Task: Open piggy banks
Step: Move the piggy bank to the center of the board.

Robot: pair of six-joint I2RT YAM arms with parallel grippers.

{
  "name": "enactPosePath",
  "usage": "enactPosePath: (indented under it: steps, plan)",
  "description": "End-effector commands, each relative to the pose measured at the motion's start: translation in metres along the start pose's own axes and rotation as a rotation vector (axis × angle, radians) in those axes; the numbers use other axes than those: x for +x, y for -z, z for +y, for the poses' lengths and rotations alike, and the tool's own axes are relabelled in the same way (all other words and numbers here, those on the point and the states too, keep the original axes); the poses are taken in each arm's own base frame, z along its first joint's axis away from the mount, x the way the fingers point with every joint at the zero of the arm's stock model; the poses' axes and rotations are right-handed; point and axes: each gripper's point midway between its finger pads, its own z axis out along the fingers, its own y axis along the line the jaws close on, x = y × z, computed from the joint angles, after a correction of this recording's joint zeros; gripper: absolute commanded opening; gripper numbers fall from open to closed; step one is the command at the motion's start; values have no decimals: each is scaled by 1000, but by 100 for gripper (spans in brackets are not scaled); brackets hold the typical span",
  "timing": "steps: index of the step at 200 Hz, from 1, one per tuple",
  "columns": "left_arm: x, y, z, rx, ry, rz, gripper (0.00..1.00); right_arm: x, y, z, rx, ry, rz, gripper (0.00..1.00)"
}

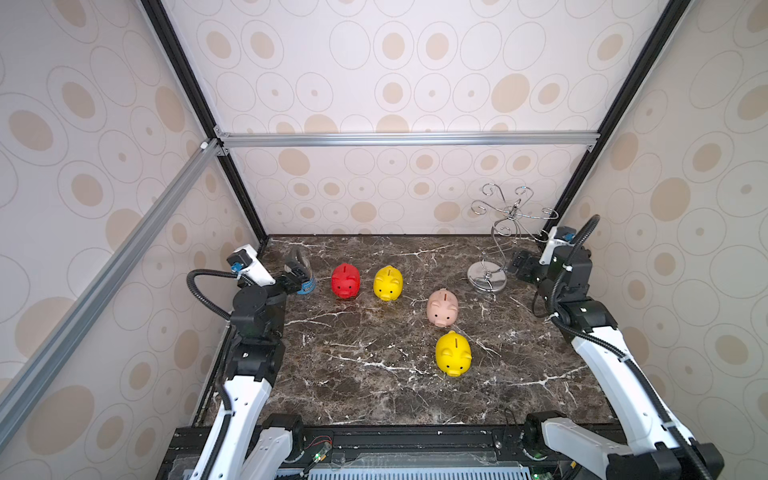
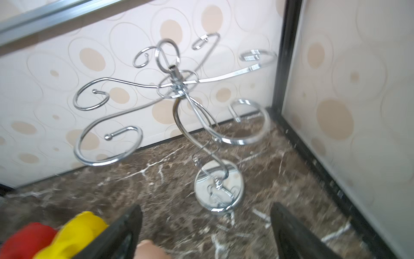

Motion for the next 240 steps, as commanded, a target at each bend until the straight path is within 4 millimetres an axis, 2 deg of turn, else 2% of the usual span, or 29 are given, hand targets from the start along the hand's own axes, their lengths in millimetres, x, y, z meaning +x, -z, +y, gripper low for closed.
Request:
enactPosePath:
  steps: [1,11,21,42,56,64,82,120,143,178,213,216,240]
  plan:
    - [51,27,34,-132,206,171,100,77,7,-6,7,-60,340,71]
    - [56,35,27,-58,191,171,100,93,12,2,-31,-54,430,65]
    - [63,42,14,40,187,190,100,118,22,6,-53,-31,546,59]
    - [81,45,-1,141,192,263,100,156,32,10,-53,40,601,59]
    - [105,40,-13,214,191,375,100,181,38,12,-61,65,638,59]
    - [121,36,-18,242,201,446,100,194,44,17,-53,141,653,60]
    - [147,38,-23,285,218,531,100,205,52,23,-68,183,686,63]
    - [168,52,-26,302,220,567,100,216,62,39,-163,229,729,71]
    - [192,58,-26,302,229,621,100,229,63,54,-248,239,755,81]
    - [221,65,-27,302,260,695,100,249,65,79,-370,237,826,87]
    - [230,69,-33,321,295,717,100,259,78,80,-383,238,854,96]
    - [230,69,-33,320,295,717,100,261,80,80,-382,238,859,100]
    - [235,70,-35,322,291,736,100,274,89,69,-345,278,875,99]
